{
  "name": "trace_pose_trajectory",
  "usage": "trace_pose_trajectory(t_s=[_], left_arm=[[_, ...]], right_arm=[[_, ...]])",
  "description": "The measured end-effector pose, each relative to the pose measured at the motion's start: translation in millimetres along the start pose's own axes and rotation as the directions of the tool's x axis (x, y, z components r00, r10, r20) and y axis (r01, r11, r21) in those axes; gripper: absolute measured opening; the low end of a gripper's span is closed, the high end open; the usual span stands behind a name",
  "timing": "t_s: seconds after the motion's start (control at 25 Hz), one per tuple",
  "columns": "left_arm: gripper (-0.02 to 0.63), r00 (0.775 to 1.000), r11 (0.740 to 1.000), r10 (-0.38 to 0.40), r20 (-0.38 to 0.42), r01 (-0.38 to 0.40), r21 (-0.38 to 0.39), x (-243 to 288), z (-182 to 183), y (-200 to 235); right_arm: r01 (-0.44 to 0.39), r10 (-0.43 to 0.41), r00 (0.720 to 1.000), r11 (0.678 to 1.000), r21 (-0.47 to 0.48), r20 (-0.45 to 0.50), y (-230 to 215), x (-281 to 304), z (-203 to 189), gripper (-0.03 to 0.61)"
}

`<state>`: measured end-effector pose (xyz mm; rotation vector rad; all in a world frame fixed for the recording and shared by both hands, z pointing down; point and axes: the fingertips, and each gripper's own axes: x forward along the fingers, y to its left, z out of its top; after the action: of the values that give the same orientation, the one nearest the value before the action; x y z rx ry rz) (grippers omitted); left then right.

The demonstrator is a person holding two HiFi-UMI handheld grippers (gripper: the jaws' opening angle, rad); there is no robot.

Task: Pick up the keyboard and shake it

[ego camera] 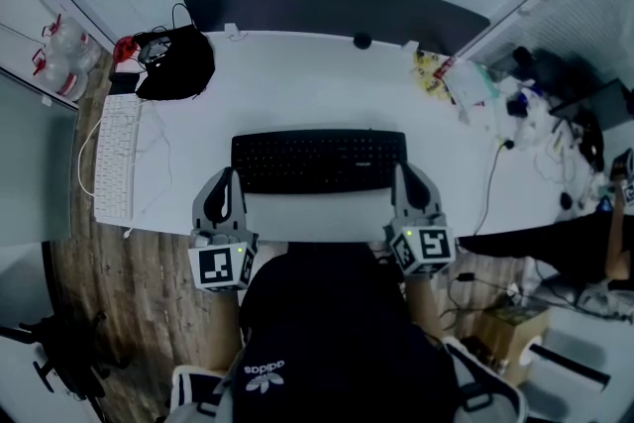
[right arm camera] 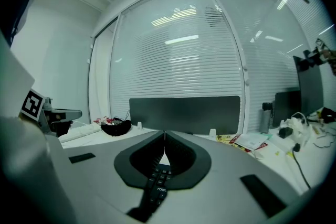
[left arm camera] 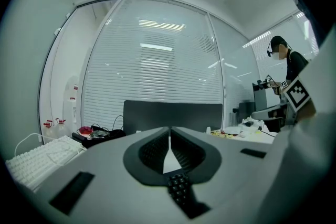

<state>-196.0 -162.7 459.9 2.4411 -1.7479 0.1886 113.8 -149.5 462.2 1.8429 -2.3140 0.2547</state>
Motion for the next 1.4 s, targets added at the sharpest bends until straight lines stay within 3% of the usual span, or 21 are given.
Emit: trace_pose_trajectory(t_s=[0.4, 0.92, 1.08, 1.2, 1.4], left_arm=[[0.014, 1.000, 1.000, -0.010, 0.001, 0.010, -0.005, 8, -2, 4], [0.014, 0.997, 0.997, 0.064, -0.034, -0.065, -0.038, 14, -11, 17], [0.017, 0.995, 0.995, 0.057, -0.076, -0.063, -0.075, 20, -24, 20], [0.076, 0.994, 0.995, 0.032, -0.105, -0.042, -0.094, 24, -37, 19], [0.101, 0.984, 0.993, 0.033, -0.173, -0.052, -0.103, 34, -57, 20]], right_arm=[[0.023, -0.023, 1.000, 1.000, 0.013, -0.003, -7, 5, -3, 0.005], [-0.024, 0.024, 1.000, 0.999, 0.023, -0.018, -27, 33, -1, 0.006], [-0.027, 0.030, 0.998, 0.999, 0.040, -0.060, -36, 42, -8, 0.008], [-0.026, 0.028, 0.997, 0.999, 0.025, -0.078, -44, 48, -9, 0.008], [-0.029, 0.031, 0.993, 0.999, 0.016, -0.115, -55, 62, -15, 0.011]])
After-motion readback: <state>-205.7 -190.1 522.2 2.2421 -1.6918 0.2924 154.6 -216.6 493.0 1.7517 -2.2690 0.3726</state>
